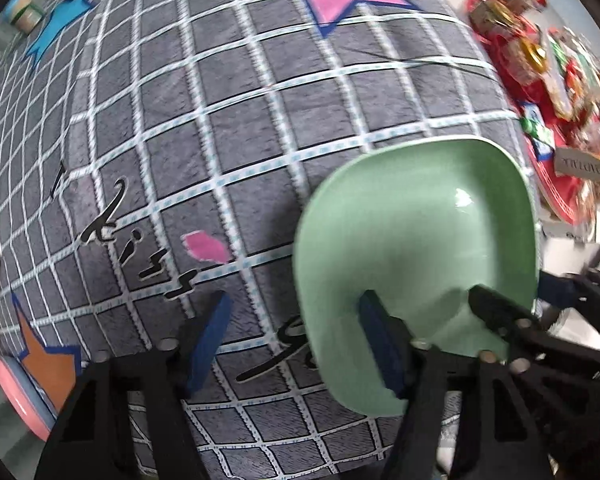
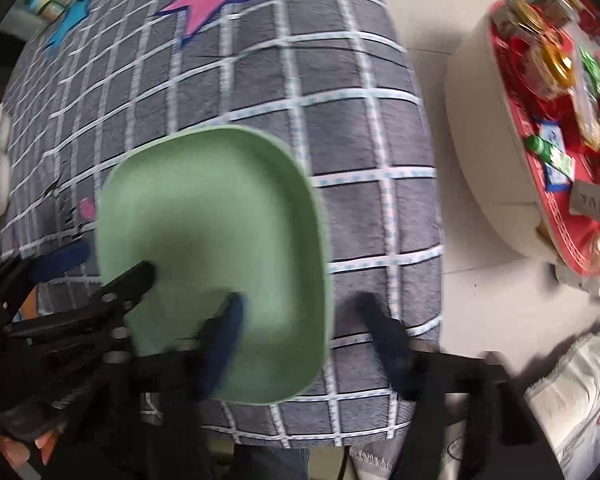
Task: Organize plates and bowls
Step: 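Grasp the green plate rim with both grippers and lift it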
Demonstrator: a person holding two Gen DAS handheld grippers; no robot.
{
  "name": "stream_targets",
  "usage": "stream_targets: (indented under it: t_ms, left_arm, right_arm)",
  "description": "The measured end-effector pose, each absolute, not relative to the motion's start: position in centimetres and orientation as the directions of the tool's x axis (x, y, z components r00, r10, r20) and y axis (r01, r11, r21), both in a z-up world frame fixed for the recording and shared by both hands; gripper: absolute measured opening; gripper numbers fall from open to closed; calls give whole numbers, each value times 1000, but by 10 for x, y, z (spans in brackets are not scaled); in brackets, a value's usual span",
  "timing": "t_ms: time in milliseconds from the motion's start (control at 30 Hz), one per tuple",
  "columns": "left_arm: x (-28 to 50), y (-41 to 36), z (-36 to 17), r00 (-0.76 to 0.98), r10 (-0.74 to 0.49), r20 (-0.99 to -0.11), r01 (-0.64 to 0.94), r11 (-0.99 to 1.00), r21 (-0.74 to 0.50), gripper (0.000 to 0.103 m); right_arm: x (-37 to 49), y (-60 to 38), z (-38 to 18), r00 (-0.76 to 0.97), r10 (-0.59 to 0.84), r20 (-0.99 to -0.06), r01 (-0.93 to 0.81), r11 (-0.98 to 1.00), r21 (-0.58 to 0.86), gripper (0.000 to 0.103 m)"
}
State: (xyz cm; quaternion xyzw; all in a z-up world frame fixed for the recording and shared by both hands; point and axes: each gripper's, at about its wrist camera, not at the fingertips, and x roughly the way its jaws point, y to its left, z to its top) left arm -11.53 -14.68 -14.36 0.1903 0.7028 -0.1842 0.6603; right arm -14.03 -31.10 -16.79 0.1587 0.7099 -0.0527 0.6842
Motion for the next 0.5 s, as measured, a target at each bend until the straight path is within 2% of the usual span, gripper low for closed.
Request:
stream_targets:
  t_ms: [100,300,500]
  left_arm:
    - [-120,-163,-143,-70,0,-998,528,849,-37,37]
    - [-122,-161,-155,-81,17,-997,506,862,-26,37]
    - [-128,-138,-161,-67,48,-997,479,878,10,37]
  right_arm:
    - [-139,-301,-165,-20,171,-985,266,951,160,43]
    - [-142,-291,-165,-22,241,-970,279,933,226,42]
    - [-145,-236,-160,-51,259,-965,234,942,240,43]
